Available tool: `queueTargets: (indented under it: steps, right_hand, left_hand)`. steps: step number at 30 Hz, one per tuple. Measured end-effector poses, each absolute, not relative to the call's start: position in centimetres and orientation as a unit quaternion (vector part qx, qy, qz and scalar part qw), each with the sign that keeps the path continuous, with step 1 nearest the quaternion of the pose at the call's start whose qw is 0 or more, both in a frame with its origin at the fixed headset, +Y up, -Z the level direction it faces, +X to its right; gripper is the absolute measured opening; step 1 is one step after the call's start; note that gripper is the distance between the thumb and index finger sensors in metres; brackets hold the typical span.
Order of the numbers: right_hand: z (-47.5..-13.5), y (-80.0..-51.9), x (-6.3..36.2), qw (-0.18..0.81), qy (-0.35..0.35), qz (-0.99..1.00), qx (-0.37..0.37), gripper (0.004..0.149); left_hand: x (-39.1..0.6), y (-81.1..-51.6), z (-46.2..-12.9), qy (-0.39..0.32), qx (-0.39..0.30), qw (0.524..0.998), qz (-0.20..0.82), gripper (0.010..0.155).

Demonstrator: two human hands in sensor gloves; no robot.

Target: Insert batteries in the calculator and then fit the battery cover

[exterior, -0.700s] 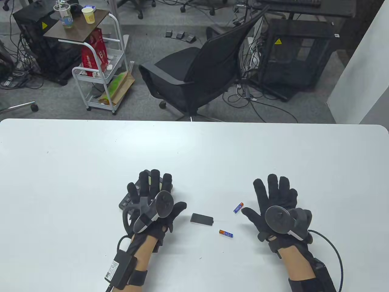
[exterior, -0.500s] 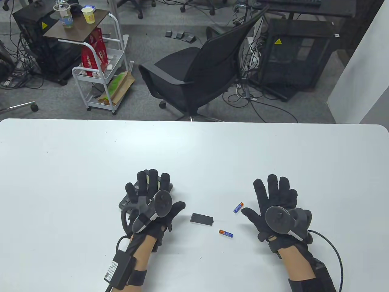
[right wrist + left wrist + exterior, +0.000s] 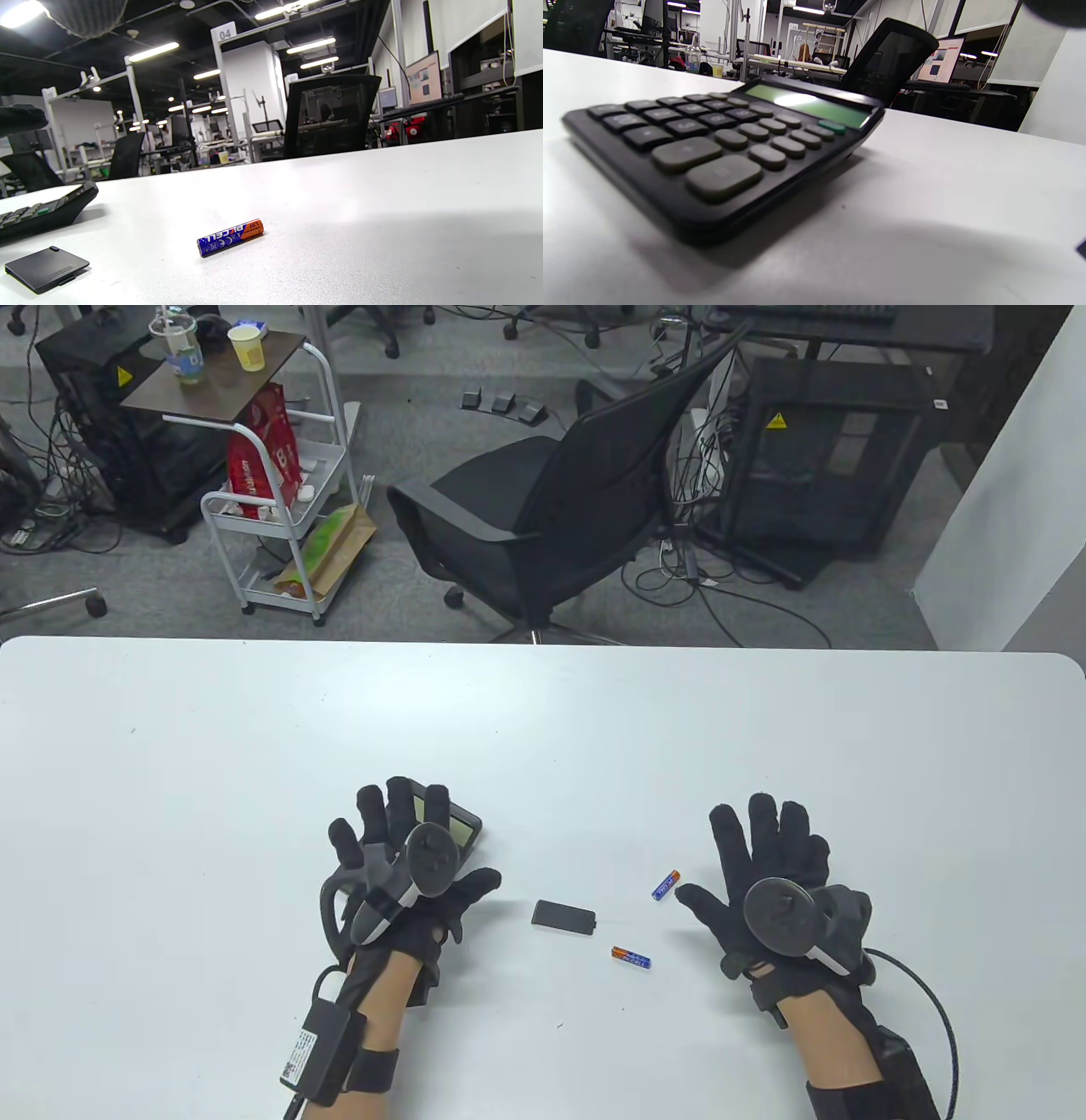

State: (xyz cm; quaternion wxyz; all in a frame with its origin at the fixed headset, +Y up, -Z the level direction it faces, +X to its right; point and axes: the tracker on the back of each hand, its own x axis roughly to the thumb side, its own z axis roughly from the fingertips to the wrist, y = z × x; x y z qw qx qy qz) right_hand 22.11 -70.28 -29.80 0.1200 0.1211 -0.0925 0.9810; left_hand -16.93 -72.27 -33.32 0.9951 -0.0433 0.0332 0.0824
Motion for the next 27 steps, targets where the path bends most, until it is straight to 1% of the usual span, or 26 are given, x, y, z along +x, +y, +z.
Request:
queueTargets:
  steps: [12,22,27]
  right_hand:
    - [-29.9,-70.6,21.9,0.126,-0.079,0.981,0.125,0.085]
    - [-29.9,-70.7,21.9,0.127,-0.065,0.982,0.124,0.085]
    - [-29.9,-70.7,21.9,0.128,-0.06,0.982,0.123,0.085]
  left_hand:
    - [-19.0,-75.1,-34.5,0.09,-0.127,0.983,0.094,0.119]
    - [-19.9,-77.1,-35.0,0.126,-0.199,0.967,0.095,0.122]
    - [-19.7,-77.2,-35.2,0.132,-0.176,0.973,0.075,0.116]
